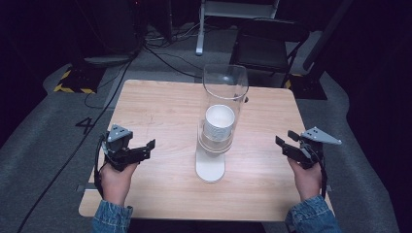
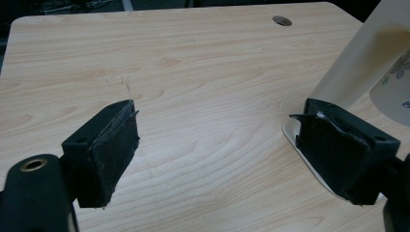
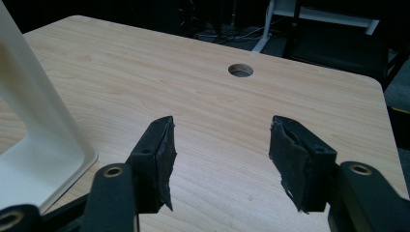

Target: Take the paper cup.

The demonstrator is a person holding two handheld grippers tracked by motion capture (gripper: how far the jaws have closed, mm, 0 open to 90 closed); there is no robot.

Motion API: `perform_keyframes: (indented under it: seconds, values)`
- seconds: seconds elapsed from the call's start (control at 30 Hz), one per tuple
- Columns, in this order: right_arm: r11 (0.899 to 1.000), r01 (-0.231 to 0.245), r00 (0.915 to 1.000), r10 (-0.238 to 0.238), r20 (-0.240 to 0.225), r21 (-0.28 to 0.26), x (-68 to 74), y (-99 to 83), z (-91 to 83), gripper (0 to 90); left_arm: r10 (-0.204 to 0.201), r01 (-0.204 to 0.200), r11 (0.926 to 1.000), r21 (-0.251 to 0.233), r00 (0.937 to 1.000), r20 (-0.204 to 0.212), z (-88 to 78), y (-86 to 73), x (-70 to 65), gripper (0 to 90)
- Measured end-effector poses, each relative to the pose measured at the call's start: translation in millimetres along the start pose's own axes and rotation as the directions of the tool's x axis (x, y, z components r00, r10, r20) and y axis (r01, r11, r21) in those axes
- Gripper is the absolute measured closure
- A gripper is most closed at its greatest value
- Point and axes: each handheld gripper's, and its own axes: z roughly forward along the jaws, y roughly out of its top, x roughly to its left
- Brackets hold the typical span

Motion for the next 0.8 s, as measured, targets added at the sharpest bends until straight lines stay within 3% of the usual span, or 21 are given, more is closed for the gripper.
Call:
perform_keyframes:
  seconds: [0.3, 0.57, 0.8]
  values:
    - [1.000, 0.001, 1.0000, -0.001, -0.004, 0.007, 0.5, -2.2, 0.3, 41.9, -0.009, 0.009, 0.9998, -0.019, 0.9999, -0.008, -2.8, 2.6, 1.0, 15.4]
    - [1.000, -0.001, 1.0000, 0.001, -0.006, 0.016, 1.4, -2.3, 0.9, 41.0, 0.011, -0.011, 0.9999, -0.010, 0.9999, 0.005, -2.1, 3.8, -2.5, 16.0]
    - [0.999, -0.007, 0.9992, 0.008, -0.039, 0.042, 3.8, -0.6, 5.9, 39.1, 0.041, -0.041, 0.9992, 0.003, 0.9987, 0.029, -1.3, 6.2, -8.3, 16.6]
